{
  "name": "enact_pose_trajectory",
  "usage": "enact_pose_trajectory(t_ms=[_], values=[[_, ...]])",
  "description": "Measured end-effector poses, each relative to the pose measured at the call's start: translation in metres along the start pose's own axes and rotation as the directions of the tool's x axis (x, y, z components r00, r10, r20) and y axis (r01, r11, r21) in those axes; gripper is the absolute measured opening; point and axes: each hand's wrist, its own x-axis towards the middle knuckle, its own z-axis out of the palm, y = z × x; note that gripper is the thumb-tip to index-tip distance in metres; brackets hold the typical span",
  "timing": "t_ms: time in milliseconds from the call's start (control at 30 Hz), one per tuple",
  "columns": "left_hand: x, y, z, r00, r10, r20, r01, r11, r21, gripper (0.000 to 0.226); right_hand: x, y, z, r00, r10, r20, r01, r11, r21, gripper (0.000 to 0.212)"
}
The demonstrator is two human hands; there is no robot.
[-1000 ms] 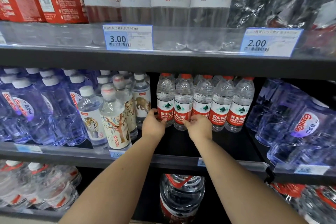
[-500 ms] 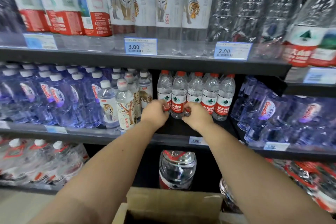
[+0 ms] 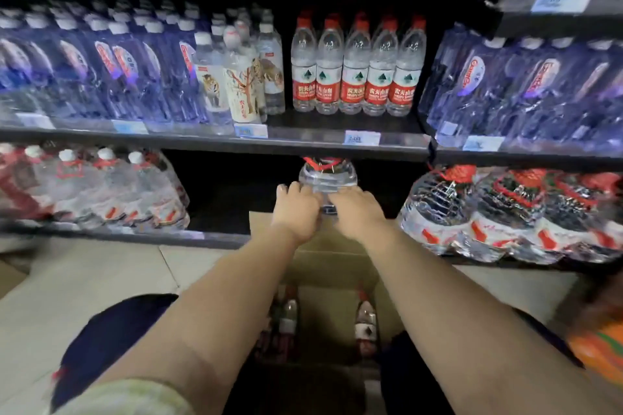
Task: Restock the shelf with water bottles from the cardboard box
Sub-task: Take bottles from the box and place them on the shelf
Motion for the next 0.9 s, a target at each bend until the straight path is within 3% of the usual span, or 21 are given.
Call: enact_pose_trajectory(t_ms=[167,267,433,667,800,900], values=[[-0.052,0.026,0.092,0.975,0.001,0.222,0.008,0.999,-0.043,0.039,-0.046,0.005,0.107,0.958,0.117,0.260,-0.134,0.990,0.049,0.039],[-0.081,0.033,0.146,0.945,-0.047,0.323,0.094,0.987,-0.130,0.041,-0.064,0.009,0.161,0.901,0.197,0.387,-0.255,0.961,0.105,0.042],[-0.107,0.037,0.218,0.805,-0.184,0.564,0.322,0.934,-0.154,0.050,-0.080,-0.002,0.238,0.739,0.381,0.556,-0.528,0.840,0.126,0.059],[-0.104,0.021,0.277,0.641,-0.278,0.716,0.505,0.855,-0.120,0.057,-0.059,0.008,0.307,0.533,0.517,0.670,-0.726,0.686,0.048,0.066],[-0.102,0.021,0.304,0.523,-0.241,0.818,0.662,0.719,-0.211,0.054,-0.055,0.010,0.336,0.536,0.477,0.697,-0.722,0.687,0.084,0.074],[-0.098,0.021,0.314,0.424,-0.213,0.880,0.831,0.479,-0.284,0.056,-0.051,-0.005,0.353,0.495,0.357,0.792,-0.785,0.574,0.231,0.077]])
